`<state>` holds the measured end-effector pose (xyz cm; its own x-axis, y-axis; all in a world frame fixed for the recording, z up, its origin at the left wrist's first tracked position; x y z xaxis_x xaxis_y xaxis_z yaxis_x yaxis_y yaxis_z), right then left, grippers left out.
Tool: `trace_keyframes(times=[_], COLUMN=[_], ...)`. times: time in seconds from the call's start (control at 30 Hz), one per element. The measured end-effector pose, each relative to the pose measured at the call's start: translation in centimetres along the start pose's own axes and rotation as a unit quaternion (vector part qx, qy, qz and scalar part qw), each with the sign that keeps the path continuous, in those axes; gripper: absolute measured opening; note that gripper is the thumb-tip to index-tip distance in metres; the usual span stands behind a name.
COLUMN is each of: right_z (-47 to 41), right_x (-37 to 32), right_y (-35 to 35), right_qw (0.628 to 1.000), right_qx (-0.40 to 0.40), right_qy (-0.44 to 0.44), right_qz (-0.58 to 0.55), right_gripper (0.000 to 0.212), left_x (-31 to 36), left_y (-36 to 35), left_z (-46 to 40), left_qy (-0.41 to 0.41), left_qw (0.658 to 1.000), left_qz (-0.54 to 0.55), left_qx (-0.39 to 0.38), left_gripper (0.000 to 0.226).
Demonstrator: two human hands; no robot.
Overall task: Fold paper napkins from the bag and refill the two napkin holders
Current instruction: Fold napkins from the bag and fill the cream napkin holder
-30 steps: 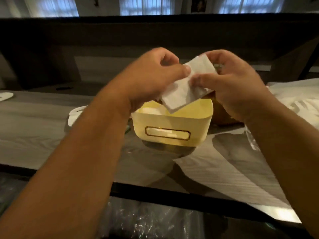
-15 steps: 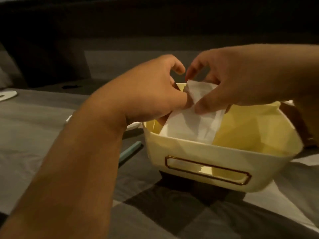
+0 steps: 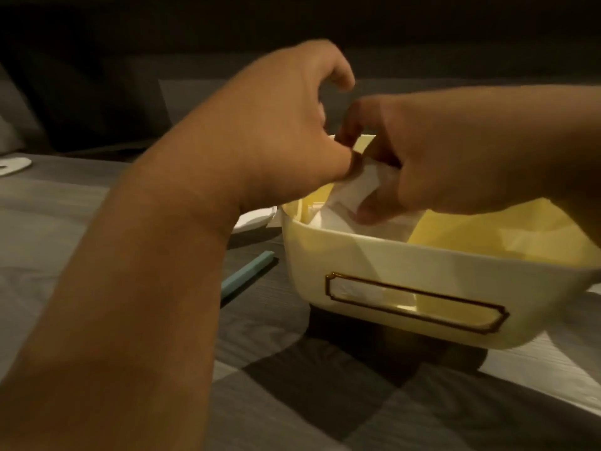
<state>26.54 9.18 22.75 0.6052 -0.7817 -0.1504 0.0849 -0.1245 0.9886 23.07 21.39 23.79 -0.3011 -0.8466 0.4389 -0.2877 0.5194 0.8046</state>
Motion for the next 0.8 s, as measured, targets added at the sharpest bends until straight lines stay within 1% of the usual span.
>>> trace_keyframes(times=[0.07, 0.13, 0.2, 0.3, 0.4, 0.5, 0.57, 0.63, 0.73, 0.8], right_z=[-0.3, -0.6, -0.5, 0.2, 0.5, 1.1, 1.7, 2.1, 2.2, 2.3], right_x=[0.5, 0.4, 0.2, -0.1, -0.3, -0.2, 0.0, 0.2, 0.5, 0.8], right_y=[-0.2, -0.9, -1.0, -0.8, 0.1, 1.1, 1.9, 2.8, 3.4, 3.3], right_qw=[1.000, 1.000, 1.000, 0.998, 0.997, 0.992, 0.985, 0.975, 0.960, 0.953], right_qx=[0.014, 0.004, -0.005, -0.017, 0.031, 0.092, 0.128, 0.157, 0.162, 0.156], right_qy=[-0.013, -0.011, -0.014, -0.027, -0.011, 0.003, 0.006, 0.002, -0.025, -0.048], right_qz=[-0.002, 0.003, -0.015, -0.053, -0.071, -0.083, -0.118, -0.158, -0.226, -0.254], right_gripper=[0.065, 0.067, 0.067, 0.069, 0.068, 0.064, 0.062, 0.059, 0.061, 0.064], left_x=[-0.7, -1.3, -1.8, -2.0, -2.2, -2.1, -1.7, -1.3, -0.5, -0.2], left_y=[-0.4, -0.8, -1.0, -1.2, -1.1, -0.6, -0.2, -0.1, 0.0, 0.1], left_z=[-0.2, 0.0, 0.0, 0.0, -0.2, -0.4, -0.4, -0.4, -0.4, -0.3], left_qy=[0.037, 0.066, 0.094, 0.108, 0.107, 0.061, 0.027, 0.011, -0.013, -0.026], left_qw=[0.998, 0.994, 0.988, 0.985, 0.987, 0.995, 0.997, 0.995, 0.993, 0.991], left_qz=[0.013, -0.004, -0.026, -0.035, -0.030, 0.008, 0.053, 0.089, 0.112, 0.130], left_qx=[-0.049, -0.093, -0.117, -0.127, -0.113, -0.076, -0.051, -0.047, -0.030, -0.019], left_gripper=[0.078, 0.093, 0.103, 0.111, 0.110, 0.100, 0.085, 0.065, 0.039, 0.032])
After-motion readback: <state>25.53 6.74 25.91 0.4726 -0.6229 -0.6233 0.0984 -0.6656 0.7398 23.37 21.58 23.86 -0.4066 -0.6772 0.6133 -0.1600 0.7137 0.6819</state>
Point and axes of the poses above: each hand's wrist, its own z-axis away from the middle knuckle, its own y-axis out of the back of the hand, x = y × z, the point moved 5 cm from there along -z, towards the middle knuckle, and after that the axes turned 1 degree about -z, right-handed, at the moved point
